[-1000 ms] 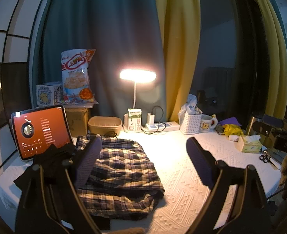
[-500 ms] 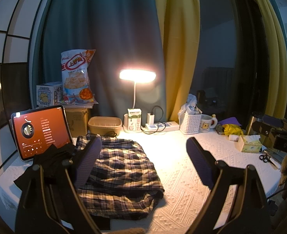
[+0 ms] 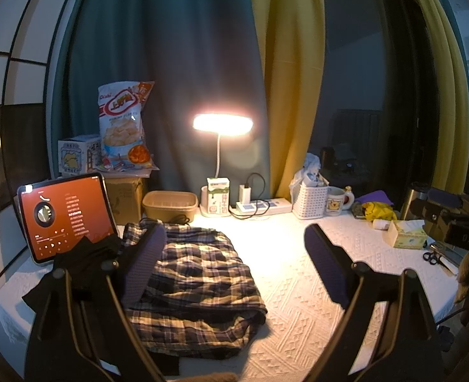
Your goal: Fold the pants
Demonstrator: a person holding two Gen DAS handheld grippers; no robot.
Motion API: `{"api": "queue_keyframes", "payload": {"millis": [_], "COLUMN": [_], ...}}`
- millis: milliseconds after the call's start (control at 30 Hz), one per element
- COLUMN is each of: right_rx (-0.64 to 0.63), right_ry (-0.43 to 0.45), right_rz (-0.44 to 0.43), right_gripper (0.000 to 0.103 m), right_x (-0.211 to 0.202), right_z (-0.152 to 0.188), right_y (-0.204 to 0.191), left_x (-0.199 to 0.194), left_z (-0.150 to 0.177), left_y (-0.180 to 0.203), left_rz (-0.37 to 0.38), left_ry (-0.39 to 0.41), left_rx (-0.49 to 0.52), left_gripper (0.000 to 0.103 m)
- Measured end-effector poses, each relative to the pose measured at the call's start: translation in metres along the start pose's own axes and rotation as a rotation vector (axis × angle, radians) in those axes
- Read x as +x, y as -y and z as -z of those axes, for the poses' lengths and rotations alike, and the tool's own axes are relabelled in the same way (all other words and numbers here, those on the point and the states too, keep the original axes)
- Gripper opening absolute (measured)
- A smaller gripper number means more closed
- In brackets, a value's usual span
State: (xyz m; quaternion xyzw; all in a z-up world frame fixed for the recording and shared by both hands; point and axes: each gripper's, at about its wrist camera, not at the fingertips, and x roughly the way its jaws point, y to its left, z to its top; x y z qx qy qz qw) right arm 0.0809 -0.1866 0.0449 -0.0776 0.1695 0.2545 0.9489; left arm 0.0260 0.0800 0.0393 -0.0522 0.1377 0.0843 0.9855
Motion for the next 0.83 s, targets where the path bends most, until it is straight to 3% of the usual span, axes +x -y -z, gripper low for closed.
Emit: {"api": "queue_keyframes", "payload": {"millis": [833], "right_rx": [-0.008], "right_ry": [-0.004], "right_rz": [0.005], "right_gripper": [0.079], "right_x": [-0.004], "right_z": [0.0], "right_y": [-0.01], "left_x": [0.003], "left_z": [-0.001], "left_y": [-0.008], "left_rz": [0.026], "left_ry": [-0.006], "left_rx": [0.0], "left_gripper": [0.09]}}
